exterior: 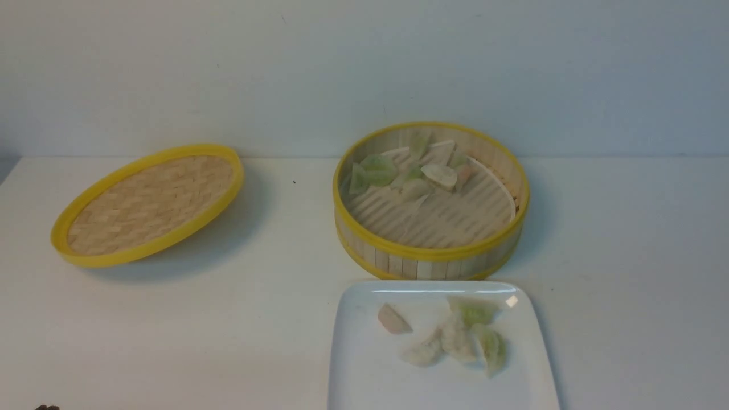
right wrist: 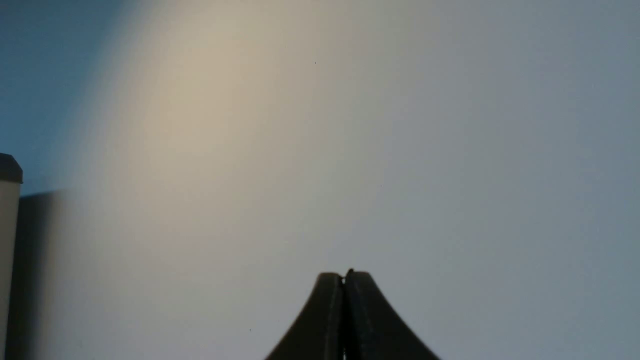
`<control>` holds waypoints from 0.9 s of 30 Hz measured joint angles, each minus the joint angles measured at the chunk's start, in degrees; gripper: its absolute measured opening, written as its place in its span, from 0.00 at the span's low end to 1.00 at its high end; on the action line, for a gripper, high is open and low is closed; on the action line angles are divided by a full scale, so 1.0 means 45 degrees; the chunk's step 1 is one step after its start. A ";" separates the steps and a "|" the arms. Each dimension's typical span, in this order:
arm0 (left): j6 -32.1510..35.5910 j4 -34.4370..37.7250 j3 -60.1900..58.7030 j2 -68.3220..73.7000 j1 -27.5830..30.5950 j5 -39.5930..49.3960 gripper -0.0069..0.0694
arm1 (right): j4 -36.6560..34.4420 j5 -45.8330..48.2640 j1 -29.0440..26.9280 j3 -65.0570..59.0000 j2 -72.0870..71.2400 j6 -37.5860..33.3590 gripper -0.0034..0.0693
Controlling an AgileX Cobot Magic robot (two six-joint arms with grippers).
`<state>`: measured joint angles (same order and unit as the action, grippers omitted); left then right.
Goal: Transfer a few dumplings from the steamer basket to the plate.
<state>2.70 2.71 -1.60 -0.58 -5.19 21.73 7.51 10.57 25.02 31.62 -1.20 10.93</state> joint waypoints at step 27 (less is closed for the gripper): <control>0.0000 -0.0011 0.0000 0.0000 0.0000 0.0000 0.08 | -0.3386 0.1624 0.0000 -0.2077 0.0000 -0.2881 0.03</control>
<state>2.70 2.66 -1.60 -0.58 -5.19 21.73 -7.73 17.87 25.02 22.27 -1.20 -2.04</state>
